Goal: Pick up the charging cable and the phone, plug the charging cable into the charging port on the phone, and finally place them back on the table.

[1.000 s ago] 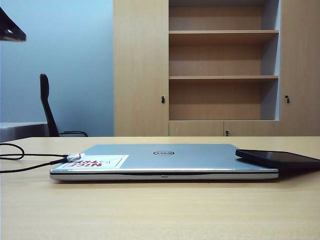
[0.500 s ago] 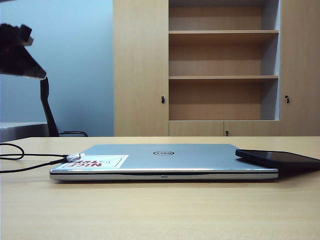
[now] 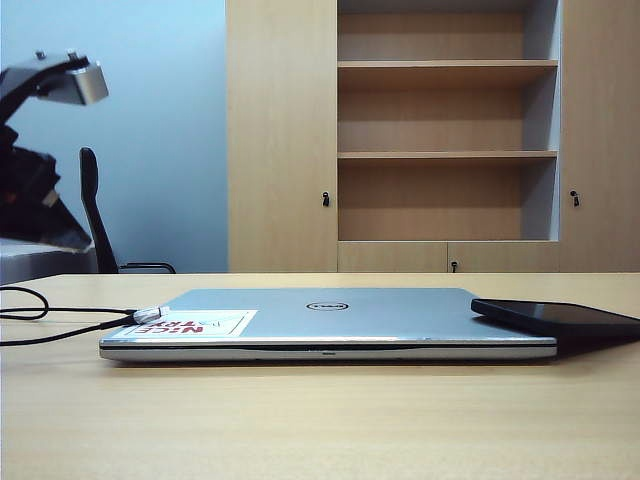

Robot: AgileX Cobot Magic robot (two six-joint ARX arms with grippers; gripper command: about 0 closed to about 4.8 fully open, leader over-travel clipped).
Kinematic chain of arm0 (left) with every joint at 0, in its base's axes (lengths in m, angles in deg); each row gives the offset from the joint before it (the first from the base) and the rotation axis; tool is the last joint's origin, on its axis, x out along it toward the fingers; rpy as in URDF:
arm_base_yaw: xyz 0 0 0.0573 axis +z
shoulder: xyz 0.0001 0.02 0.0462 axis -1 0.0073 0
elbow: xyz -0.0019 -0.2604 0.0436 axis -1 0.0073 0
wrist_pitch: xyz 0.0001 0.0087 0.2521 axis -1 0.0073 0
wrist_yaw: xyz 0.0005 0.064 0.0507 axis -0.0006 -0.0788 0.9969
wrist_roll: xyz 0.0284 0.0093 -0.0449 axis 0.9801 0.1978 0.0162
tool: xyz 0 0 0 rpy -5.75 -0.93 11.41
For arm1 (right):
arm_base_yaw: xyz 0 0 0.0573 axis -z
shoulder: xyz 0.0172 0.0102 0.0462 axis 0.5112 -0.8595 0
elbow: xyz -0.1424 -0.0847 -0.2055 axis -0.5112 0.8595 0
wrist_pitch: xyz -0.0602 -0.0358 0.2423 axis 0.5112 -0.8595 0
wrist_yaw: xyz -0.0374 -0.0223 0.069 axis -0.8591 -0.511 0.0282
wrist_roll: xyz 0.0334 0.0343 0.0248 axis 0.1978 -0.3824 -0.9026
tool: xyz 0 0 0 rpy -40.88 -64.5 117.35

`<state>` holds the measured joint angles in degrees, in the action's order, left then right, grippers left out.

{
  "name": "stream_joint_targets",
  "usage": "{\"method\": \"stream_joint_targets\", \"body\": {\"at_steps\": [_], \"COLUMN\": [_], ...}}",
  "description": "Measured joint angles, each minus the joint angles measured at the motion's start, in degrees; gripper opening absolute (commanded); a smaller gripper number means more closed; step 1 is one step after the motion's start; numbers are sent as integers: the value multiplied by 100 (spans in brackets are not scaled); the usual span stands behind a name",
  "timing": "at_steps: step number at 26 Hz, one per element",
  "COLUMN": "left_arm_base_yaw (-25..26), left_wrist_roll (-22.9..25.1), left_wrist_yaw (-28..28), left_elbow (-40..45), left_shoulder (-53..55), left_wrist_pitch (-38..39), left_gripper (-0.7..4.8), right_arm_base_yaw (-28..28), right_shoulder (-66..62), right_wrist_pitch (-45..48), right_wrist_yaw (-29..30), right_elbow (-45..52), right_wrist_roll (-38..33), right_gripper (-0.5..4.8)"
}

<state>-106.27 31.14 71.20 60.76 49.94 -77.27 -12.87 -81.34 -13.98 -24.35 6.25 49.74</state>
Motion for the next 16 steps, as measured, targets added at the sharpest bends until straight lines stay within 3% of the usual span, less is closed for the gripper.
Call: {"method": "stream_joint_targets", "body": {"at_steps": [3, 5, 9, 16], "left_arm_base_yaw": [0, 0, 0, 0], "left_wrist_roll": [46, 389, 1128, 1416], "left_wrist_yaw": [0, 2, 2, 2], "left_elbow": [2, 7, 20, 31], "left_shoulder": [160, 225, 240, 304], "left_wrist_pitch": [72, 76, 87, 74], "left_gripper": [192, 256, 256, 256], "right_arm_base_yaw": [0, 0, 0, 2], "right_shoulder": [0, 2, 2, 2], "right_wrist_pitch": [2, 2, 2, 2], "right_wrist_yaw": [0, 0, 0, 0], "right_elbow": [0, 0, 0, 0], "right_wrist_roll": [0, 0, 0, 0], "right_gripper": [-5, -5, -5, -5]}}
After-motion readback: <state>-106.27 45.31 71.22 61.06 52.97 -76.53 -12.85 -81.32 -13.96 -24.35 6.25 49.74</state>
